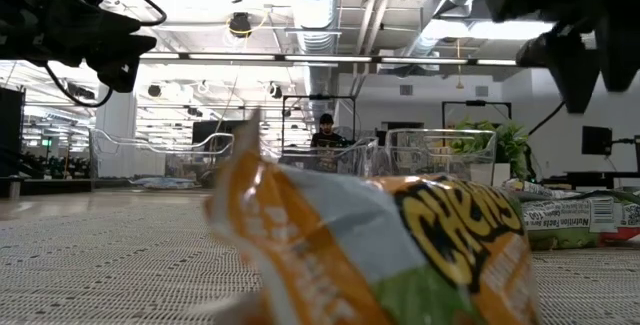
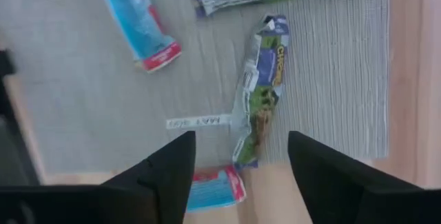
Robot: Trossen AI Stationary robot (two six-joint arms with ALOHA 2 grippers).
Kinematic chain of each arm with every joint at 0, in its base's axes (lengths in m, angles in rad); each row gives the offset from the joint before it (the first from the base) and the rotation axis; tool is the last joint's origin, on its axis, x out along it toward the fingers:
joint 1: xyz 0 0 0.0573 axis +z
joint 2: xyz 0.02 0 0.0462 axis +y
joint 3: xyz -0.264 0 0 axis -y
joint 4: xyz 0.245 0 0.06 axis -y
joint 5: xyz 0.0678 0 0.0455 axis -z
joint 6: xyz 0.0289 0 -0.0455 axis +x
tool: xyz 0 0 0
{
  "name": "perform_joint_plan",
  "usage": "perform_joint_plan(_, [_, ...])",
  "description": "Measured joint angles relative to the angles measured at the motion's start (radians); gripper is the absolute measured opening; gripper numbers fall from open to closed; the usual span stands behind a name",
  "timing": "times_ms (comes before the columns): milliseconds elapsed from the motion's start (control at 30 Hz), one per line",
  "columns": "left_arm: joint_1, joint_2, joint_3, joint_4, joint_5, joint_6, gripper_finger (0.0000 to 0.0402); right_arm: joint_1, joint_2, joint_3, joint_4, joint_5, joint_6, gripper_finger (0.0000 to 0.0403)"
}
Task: Pick and place Granola Bars by type
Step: Put the blue granola bar into the left transparent bin
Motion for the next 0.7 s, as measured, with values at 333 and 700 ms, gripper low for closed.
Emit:
perform_joint_plan(333, [0.0, 0.0, 0.0, 0.0, 0.0, 0.0, 0.0132, 0.031, 0.195, -0.004, 0.089, 0.025, 0.123, 0.0246])
perform_joint_plan(700, [0.0, 0.0, 0.0, 0.0, 0.0, 0.0, 0.0132, 0.022, 0.288, -0.038, 0.131, 0.14, 0.225, 0.0244])
